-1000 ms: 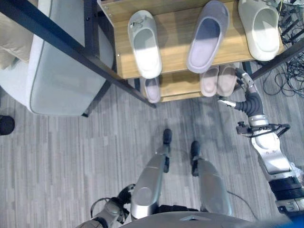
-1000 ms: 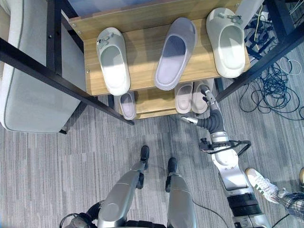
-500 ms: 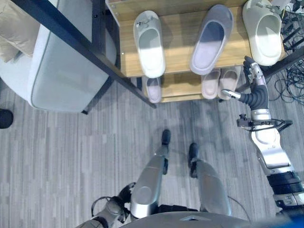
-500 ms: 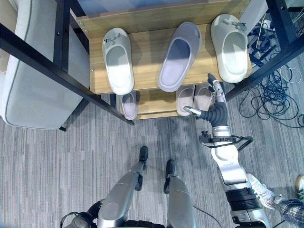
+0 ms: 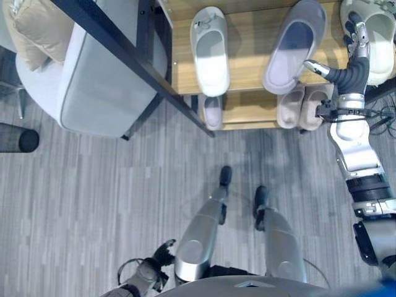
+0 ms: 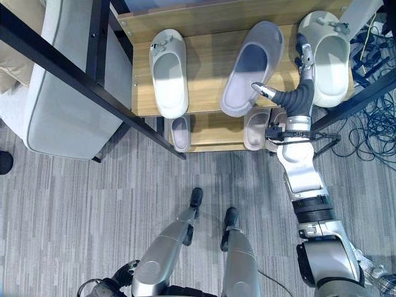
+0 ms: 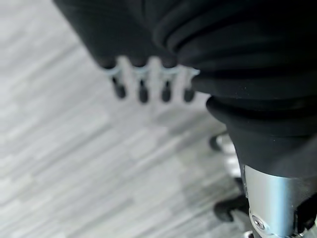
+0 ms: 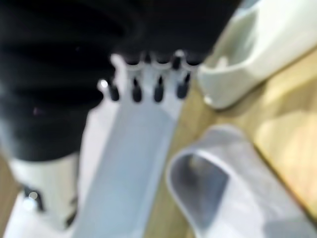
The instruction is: Arrange the slippers neatly on the shoe rack.
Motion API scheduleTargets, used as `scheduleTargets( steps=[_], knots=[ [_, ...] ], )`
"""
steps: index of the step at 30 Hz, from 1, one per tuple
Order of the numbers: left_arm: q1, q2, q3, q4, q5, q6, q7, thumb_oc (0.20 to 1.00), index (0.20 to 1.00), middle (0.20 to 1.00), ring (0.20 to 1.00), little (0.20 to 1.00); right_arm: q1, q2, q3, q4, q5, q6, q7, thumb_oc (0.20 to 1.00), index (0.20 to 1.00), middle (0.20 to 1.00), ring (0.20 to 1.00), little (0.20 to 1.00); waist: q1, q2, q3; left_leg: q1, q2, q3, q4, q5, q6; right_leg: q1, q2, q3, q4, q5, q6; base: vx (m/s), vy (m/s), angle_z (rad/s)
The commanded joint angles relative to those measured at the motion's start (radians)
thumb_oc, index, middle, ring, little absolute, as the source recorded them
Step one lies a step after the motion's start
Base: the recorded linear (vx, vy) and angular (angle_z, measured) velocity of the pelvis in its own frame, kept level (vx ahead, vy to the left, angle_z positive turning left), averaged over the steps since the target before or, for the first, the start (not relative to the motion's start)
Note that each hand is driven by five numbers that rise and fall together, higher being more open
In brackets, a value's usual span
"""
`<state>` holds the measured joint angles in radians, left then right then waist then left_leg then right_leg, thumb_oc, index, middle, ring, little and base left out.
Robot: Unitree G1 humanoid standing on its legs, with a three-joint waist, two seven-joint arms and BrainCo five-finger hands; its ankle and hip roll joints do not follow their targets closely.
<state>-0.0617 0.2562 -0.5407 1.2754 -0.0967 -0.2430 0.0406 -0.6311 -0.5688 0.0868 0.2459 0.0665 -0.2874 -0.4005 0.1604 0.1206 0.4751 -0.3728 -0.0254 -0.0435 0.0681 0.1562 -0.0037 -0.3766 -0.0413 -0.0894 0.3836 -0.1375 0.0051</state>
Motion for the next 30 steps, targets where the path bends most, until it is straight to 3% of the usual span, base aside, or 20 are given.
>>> scheduleTargets(
  steps=[1,6,11,23,30],
  knots=[
    [0.013,0.026,-0.002,-0.064,-0.049,-0.004,-0.02,1.0,1.0,1.0,1.0,1.0,-0.059,-0.124,-0.004,-0.026,-0.011,0.001,-0.028,1.0,1.0,1.0,1.0,1.0,0.014,0.002,-0.009,-0.061,-0.019,-0.035,0.114,-0.112,0.018,0.073,-0.037,0.005,-0.1,0.023,0.071,0.0,0.02,0.16],
    [0.012,0.043,-0.002,-0.091,-0.062,-0.006,-0.026,1.0,1.0,1.0,1.0,1.0,-0.133,-0.224,0.014,0.065,-0.07,0.039,-0.051,1.0,1.0,1.0,1.0,1.0,0.019,-0.005,0.0,-0.071,-0.02,-0.043,0.12,-0.113,0.015,0.073,-0.039,-0.004,-0.105,0.027,0.072,0.0,0.014,0.11],
    [0.015,0.052,-0.005,-0.095,-0.053,-0.01,-0.032,1.0,1.0,1.0,1.0,1.0,-0.194,-0.289,0.038,0.141,-0.083,0.036,-0.062,1.0,1.0,1.0,1.0,1.0,0.026,-0.012,0.006,-0.081,-0.023,-0.05,0.122,-0.112,0.014,0.071,-0.039,-0.009,-0.114,0.035,0.073,0.0,0.012,0.04],
    [0.006,0.047,-0.013,-0.091,-0.067,-0.007,-0.028,1.0,1.0,1.0,1.0,1.0,-0.293,-0.304,0.07,0.23,-0.053,0.051,-0.093,1.0,1.0,1.0,1.0,1.0,0.045,-0.023,0.016,-0.107,-0.028,-0.056,0.129,-0.119,0.013,0.062,-0.043,-0.013,-0.137,0.048,0.075,0.0,0.007,0.0],
    [-0.026,0.047,0.005,-0.078,-0.096,-0.007,-0.013,1.0,1.0,1.0,1.0,1.0,-0.345,-0.327,0.101,0.286,-0.022,0.063,-0.092,1.0,1.0,1.0,1.0,1.0,0.058,-0.05,0.024,-0.139,-0.029,-0.066,0.136,-0.12,0.009,0.051,-0.047,-0.029,-0.162,0.065,0.077,0.0,0.014,0.06]
  ],
)
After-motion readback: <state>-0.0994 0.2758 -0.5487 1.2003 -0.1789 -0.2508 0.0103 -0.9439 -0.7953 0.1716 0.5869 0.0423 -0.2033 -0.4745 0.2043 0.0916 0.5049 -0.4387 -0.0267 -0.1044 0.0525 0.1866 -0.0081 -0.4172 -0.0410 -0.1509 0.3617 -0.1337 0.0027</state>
